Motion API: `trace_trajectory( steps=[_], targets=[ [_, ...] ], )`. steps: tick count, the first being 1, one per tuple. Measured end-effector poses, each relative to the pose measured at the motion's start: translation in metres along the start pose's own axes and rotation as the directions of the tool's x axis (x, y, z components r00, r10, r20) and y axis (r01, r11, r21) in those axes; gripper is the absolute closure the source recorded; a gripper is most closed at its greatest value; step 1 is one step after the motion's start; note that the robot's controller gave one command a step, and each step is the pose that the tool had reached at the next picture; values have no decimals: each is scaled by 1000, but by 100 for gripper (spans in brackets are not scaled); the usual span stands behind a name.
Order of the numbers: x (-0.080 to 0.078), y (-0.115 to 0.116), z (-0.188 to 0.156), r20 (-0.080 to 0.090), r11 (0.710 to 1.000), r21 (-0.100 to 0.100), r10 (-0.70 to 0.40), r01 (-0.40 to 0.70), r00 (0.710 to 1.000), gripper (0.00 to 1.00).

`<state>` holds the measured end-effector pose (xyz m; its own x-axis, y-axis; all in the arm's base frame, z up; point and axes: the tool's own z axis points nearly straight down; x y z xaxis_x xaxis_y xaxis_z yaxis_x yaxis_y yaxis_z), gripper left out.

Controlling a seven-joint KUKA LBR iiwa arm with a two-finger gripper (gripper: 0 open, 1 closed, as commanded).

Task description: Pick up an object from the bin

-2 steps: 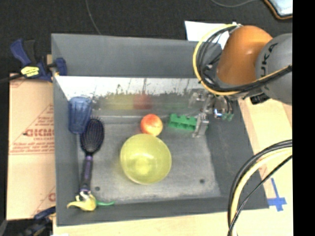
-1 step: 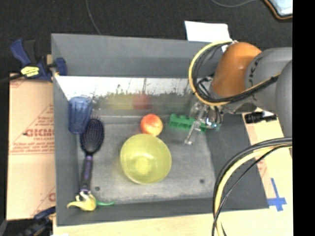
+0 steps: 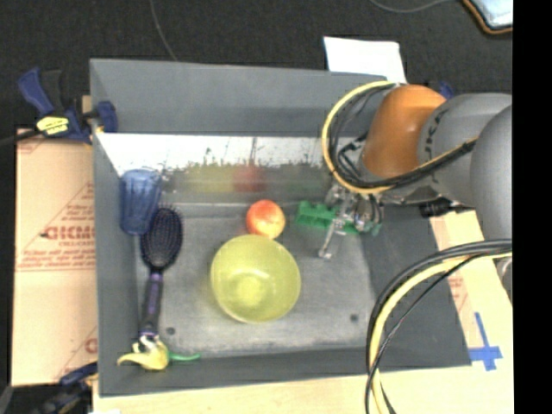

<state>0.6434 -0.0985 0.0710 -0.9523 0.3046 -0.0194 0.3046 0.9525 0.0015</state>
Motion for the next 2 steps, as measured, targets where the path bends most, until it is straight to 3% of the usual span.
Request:
trace_trajectory(
  steps=[1, 2],
  targets=[
    [5, 13, 0, 0, 940, 1, 341, -341, 940, 100],
    [5, 13, 0, 0, 940, 2, 340, -340, 940, 100]
  ],
)
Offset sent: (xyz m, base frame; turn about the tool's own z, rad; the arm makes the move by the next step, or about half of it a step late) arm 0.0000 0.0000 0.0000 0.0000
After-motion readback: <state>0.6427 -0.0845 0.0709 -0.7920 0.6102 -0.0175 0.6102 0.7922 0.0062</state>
